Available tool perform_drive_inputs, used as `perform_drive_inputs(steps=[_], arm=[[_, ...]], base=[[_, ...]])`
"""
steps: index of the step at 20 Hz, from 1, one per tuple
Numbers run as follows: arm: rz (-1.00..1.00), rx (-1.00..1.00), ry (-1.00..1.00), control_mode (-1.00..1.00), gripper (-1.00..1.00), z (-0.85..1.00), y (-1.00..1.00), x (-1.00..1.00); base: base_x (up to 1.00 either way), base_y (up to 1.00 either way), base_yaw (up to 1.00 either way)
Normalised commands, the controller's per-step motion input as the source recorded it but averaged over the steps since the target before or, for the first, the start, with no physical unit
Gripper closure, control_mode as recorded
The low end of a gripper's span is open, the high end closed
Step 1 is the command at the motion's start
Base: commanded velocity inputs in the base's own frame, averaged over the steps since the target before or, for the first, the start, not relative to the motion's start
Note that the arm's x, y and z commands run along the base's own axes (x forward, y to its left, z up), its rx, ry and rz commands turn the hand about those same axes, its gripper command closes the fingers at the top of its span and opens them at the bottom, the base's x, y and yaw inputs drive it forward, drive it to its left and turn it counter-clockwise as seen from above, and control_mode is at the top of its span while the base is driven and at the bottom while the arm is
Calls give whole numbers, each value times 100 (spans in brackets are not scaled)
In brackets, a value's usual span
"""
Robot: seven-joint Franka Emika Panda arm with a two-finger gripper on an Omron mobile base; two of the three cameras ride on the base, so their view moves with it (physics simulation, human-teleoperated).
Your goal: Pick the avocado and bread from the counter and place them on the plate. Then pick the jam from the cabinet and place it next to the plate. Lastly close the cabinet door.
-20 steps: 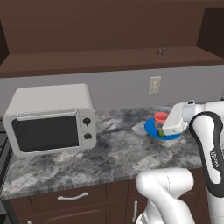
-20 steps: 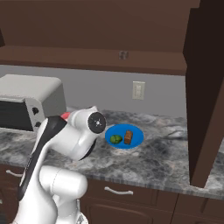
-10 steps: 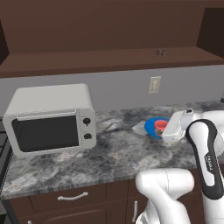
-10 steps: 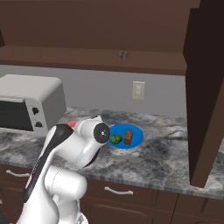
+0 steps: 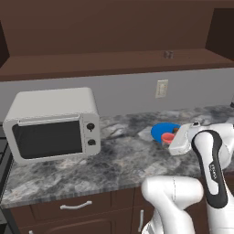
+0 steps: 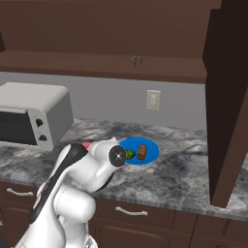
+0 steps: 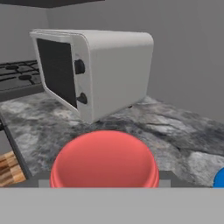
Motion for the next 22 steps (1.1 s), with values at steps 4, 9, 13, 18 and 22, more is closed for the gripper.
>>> perform_drive_inputs(steps=[4, 9, 13, 18, 22], arm=[[-5, 0, 0, -100, 100, -42, 0, 7], [-5, 0, 0, -100, 100, -40, 0, 6], [-4, 0, 0, -100, 100, -36, 0, 8], [-1, 0, 0, -100, 100, -32, 0, 20], [0, 0, 0, -100, 100, -31, 0, 21]], base=[[0, 0, 0], [0, 0, 0], [0, 0, 0], [0, 0, 0], [0, 0, 0]])
